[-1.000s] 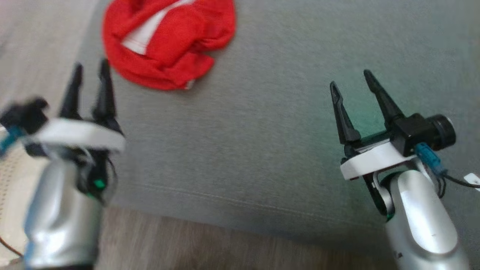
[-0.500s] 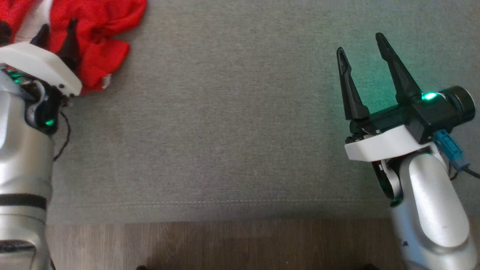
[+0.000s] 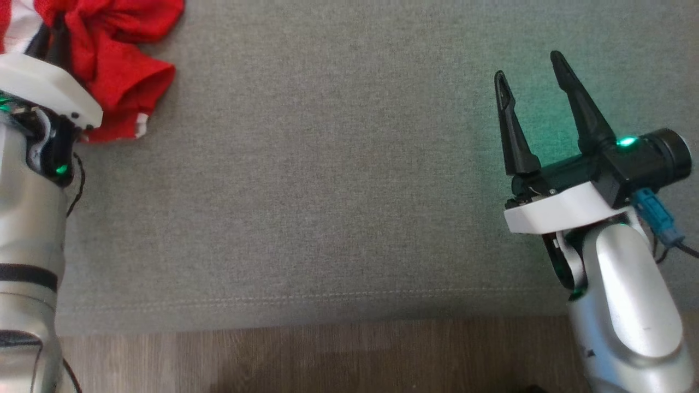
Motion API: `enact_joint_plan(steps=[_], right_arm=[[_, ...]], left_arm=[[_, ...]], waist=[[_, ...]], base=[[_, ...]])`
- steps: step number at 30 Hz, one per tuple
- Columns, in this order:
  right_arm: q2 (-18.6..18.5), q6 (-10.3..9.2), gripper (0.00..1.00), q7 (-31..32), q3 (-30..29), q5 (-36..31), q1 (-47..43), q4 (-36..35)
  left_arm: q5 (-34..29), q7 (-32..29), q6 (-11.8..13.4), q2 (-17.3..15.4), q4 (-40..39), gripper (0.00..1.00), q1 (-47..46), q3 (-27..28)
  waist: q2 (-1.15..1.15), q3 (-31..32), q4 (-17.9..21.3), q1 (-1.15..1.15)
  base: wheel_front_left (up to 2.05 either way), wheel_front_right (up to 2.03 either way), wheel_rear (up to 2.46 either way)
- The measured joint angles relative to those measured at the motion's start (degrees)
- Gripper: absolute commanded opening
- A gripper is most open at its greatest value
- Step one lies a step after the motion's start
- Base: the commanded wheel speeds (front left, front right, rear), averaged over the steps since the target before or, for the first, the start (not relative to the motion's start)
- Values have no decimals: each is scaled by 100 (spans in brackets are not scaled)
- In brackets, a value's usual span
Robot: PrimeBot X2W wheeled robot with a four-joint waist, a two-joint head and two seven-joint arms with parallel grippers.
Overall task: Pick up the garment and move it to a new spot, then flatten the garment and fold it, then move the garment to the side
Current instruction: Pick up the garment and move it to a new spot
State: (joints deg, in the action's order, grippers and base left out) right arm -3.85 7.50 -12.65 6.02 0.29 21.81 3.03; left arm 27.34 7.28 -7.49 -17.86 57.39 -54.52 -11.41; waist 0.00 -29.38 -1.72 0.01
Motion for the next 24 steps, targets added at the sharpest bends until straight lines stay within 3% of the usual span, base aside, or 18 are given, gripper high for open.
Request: enact_joint_plan(steps=[7, 12, 16, 24], right_arm=[[3, 0, 100, -68, 16, 197, -5, 213], [4, 0, 100, -124, 15, 346, -13, 346], [5, 0, 100, -157, 45, 461, -24, 399], [11, 0, 100, -181, 100, 631, -26, 412]], left_arm=[[230, 564, 0, 111, -346, 0, 1, 97], [216, 584, 0, 225, -1067, 0, 88, -263], [199, 307, 34, 353, -1678, 0, 348, -457], [167, -491, 414, 773, -2958, 0, 798, -917]], waist=[[0, 456, -38, 0], [0, 816, -39, 0], [0, 1050, -5, -1], [0, 1195, 314, -1]], base=[[0, 0, 0], [0, 0, 0], [0, 0, 0], [0, 0, 0]])
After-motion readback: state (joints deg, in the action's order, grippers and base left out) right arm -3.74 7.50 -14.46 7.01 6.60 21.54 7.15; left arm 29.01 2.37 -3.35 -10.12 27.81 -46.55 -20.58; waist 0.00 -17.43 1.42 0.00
